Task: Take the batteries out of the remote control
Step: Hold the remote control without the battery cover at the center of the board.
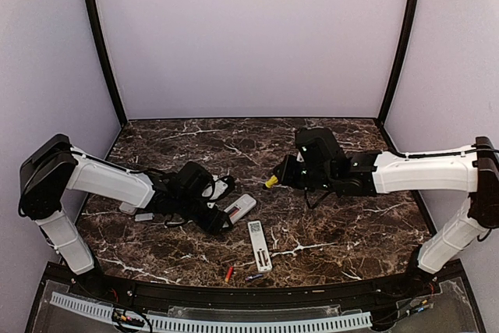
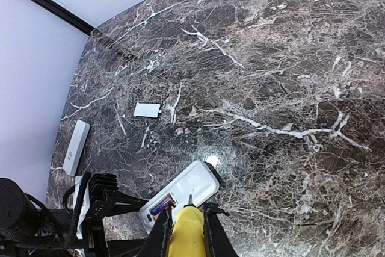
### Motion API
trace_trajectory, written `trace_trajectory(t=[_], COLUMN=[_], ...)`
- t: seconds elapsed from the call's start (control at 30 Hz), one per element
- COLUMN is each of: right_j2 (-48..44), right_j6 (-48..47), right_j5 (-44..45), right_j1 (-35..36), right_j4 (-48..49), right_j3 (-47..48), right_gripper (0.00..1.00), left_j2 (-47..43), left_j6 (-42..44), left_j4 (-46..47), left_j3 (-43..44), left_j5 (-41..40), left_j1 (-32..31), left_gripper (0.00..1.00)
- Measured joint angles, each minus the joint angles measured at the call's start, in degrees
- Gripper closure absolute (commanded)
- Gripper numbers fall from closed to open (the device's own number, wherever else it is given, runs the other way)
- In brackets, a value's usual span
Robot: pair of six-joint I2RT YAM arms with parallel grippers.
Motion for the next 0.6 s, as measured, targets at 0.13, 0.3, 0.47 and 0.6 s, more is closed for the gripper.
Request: trace_trajectory(t=[0.13, 0.3, 0.47, 0.6], right_j2=[0.83, 2.84, 3.91, 3.85], right_j6=[-1.42, -4.52, -7.10, -9.31], right_j5=[-1.62, -4.68, -8.00, -10.45], right_j1=[0.00, 0.00, -0.46, -1.29], right_j4=[1.03, 4.07, 6.40, 9.29], right_j3=[0.02, 0.11, 0.07, -0.92], right_gripper=[1.00, 1.00, 1.00, 1.00], left_j2=[0.02, 0.22, 0.24, 0.24], left_j6=[0.68, 1.49, 2.05, 2.67], left_j4=[-0.28, -0.35, -0.31, -0.02], left_j3=[-0.02, 0.00, -0.02, -0.09], left_j5=[-1.14, -2.08, -2.56, -2.67], left_j1=[-0.55, -0.87, -1.16, -1.29], left_gripper=[0.48, 0.56, 0.61, 0.62])
